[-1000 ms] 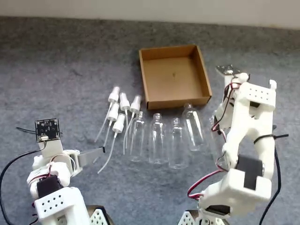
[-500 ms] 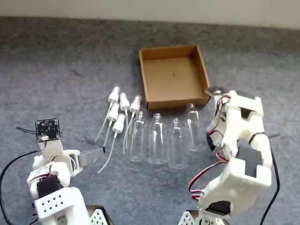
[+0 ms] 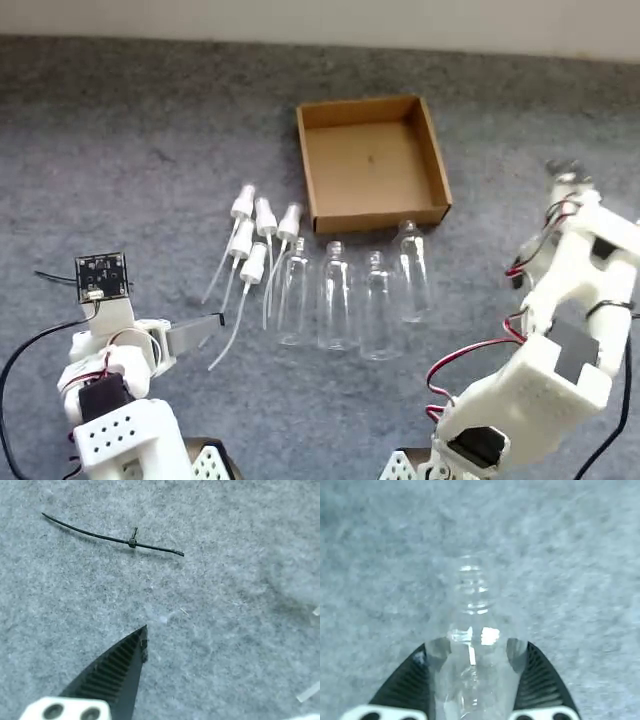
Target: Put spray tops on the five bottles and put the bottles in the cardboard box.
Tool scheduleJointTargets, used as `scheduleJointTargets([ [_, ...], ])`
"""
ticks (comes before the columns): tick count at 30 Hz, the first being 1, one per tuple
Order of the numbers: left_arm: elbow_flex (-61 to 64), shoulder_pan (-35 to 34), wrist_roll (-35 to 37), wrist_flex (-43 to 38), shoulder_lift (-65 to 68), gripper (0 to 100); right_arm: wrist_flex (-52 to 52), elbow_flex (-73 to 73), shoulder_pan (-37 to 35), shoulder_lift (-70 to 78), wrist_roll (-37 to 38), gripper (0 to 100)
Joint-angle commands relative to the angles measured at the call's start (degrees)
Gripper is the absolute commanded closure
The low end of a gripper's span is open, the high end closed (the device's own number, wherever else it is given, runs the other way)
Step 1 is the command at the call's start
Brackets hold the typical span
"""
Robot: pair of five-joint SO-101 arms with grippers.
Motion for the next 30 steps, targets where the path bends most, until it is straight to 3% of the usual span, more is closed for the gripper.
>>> scheduleJointTargets([
  [1,0.8,0.8,0.3,0.3,-0.5,42,-0.3,-8.1,0.6,-0.4,-0.3,98.1],
  [9,0.8,0.8,0.3,0.4,-0.5,42,4.9,-20.8,-0.4,12.6,-5.8,98.1],
  [14,0.8,0.8,0.3,0.4,-0.5,42,14.0,-33.5,-0.4,23.3,-5.7,98.1],
  [22,0.8,0.8,0.3,0.4,-0.5,42,27.5,-50.9,-1.3,29.2,-5.6,79.6],
  [30,0.8,0.8,0.3,0.4,-0.5,42,28.8,-55.2,-3.4,29.4,-5.6,78.2],
])
